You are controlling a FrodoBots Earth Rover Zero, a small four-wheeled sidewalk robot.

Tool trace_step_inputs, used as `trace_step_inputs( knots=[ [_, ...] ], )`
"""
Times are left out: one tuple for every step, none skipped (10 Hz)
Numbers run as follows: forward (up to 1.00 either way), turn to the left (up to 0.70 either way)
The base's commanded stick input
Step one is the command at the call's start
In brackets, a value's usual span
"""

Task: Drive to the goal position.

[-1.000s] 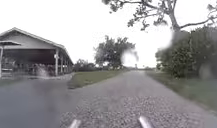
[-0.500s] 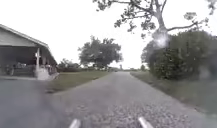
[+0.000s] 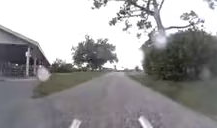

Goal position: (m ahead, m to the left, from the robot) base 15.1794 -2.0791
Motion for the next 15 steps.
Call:
trace_step_inputs(
  knots=[
    [0.7, -0.35],
    [0.7, -0.35],
    [0.7, -0.35],
    [0.7, -0.35],
    [0.7, -0.35],
    [0.7, -0.35],
    [0.7, -0.35],
    [0.7, -0.35],
    [0.7, -0.35],
    [0.7, -0.33],
    [0.7, -0.21],
    [0.7, -0.05],
    [0.7, 0.0],
    [0.7, 0.0],
    [0.7, 0.0]
  ],
)
